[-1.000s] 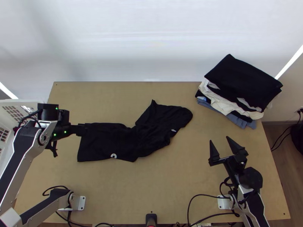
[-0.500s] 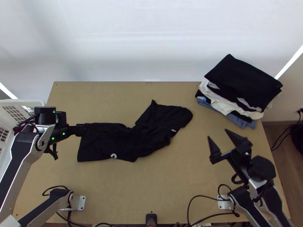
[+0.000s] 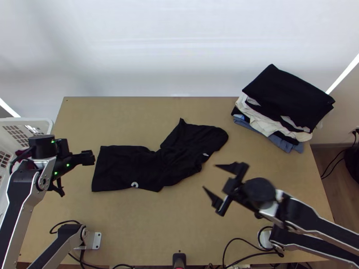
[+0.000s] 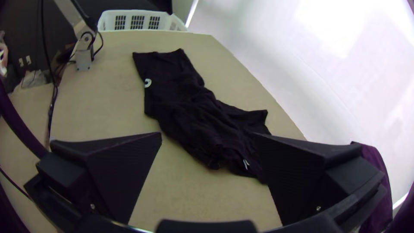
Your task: Fold the t-shirt
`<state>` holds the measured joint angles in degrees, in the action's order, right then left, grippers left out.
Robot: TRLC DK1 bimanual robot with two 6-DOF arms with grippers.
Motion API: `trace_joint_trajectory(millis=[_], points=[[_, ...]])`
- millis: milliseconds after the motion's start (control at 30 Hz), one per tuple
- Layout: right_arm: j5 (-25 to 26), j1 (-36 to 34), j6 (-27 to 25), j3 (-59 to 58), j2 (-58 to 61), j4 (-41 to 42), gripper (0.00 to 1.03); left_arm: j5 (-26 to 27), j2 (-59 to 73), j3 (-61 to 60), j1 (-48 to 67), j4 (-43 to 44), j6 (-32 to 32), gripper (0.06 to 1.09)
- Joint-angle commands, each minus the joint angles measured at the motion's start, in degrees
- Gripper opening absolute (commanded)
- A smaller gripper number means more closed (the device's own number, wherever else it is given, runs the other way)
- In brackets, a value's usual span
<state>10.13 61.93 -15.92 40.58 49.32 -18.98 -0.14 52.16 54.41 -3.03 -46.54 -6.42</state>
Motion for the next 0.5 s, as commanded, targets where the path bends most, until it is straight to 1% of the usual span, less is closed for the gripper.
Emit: trace_joint_trajectory(millis=[0,33,133,167,300,333,400,433,467], points=[[0.59,1.96,-3.50,1.52,7.55,2.99,0.96,0.58,-0.92,-1.24,-1.02,0.84,0.44,1.03],[0.59,2.14,-3.50,1.70,9.83,4.22,0.96,1.20,-1.01,-1.41,-1.02,0.93,0.17,1.03],[0.59,3.46,-3.59,1.70,15.10,8.79,0.82,1.81,-2.33,-2.56,-0.93,2.16,-0.09,1.03],[0.59,3.81,-3.76,1.79,16.60,9.75,0.80,1.81,-2.59,-2.91,-0.93,2.60,-0.09,1.03],[0.59,4.78,-5.43,2.23,21.61,12.74,0.80,1.81,-2.94,-3.96,-1.02,3.21,-0.09,1.03],[0.59,4.87,-5.87,2.40,22.57,13.62,0.77,1.81,-3.21,-4.23,-1.02,3.30,-0.09,1.03],[0.59,4.95,-6.84,2.58,23.80,16.61,0.63,1.81,-3.56,-4.84,-1.02,4.01,-0.18,1.03],[0.50,5.04,-7.63,2.49,24.60,18.81,0.61,1.81,-3.73,-5.28,-1.02,4.44,-0.44,1.03],[0.59,5.04,-8.86,2.49,25.56,20.21,0.61,1.81,-3.82,-5.81,-1.02,4.88,-0.53,1.03]])
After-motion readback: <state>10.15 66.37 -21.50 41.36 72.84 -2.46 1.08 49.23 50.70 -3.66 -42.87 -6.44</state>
